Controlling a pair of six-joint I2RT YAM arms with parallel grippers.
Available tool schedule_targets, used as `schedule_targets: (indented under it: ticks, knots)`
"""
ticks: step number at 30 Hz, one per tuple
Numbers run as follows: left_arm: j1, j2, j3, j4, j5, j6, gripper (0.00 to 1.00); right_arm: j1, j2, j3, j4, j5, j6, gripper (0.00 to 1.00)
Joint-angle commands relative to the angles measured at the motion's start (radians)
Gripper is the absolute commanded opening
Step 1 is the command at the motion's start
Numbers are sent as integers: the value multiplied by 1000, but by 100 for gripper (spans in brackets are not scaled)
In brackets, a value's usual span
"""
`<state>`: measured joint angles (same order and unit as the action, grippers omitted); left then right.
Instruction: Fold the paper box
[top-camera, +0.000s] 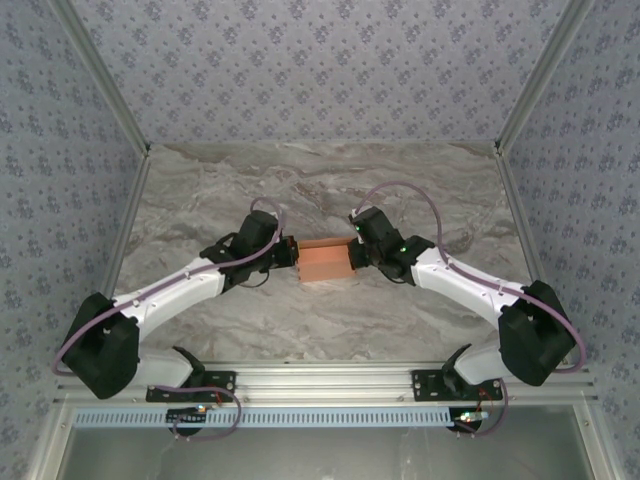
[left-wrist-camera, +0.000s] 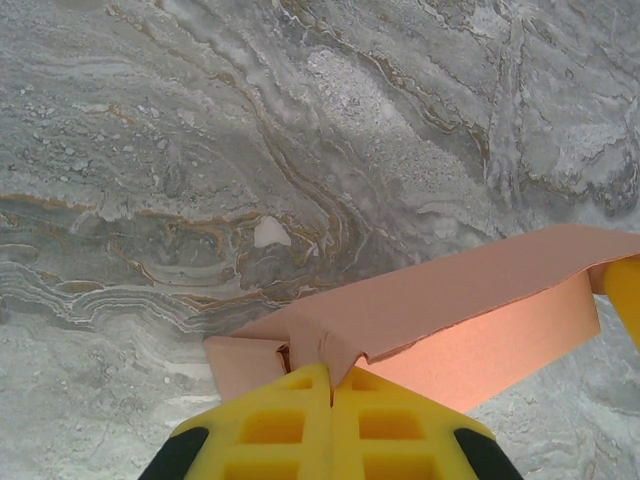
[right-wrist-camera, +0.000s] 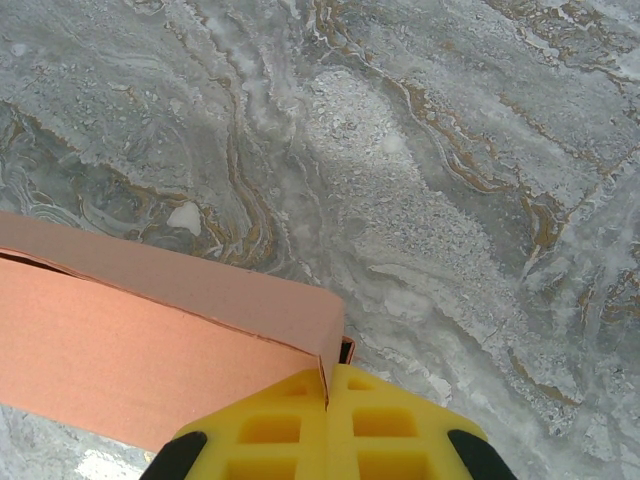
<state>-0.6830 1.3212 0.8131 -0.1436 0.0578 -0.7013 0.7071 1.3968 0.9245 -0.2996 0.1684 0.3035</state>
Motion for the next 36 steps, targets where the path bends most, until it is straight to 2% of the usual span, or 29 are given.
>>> schedule_targets:
  ticks: [1, 8, 18, 26, 36]
  knots:
    - [-17, -23, -18, 47, 27, -22, 0, 23, 19, 0, -23, -27, 12, 2]
    - [-25, -48, -80, 44, -47, 44, 0, 23, 12, -6, -26, -14, 15, 2]
    - [-106, -63, -220, 134, -197, 117, 0, 35, -50, -114, 37, -2, 31, 5]
    - [-121, -45, -236, 174, -225, 188, 1, 48, -59, -184, 99, 28, 28, 6]
    - [-123, -107, -206, 161, -218, 230, 13, 119, -69, -204, 124, 152, 26, 5]
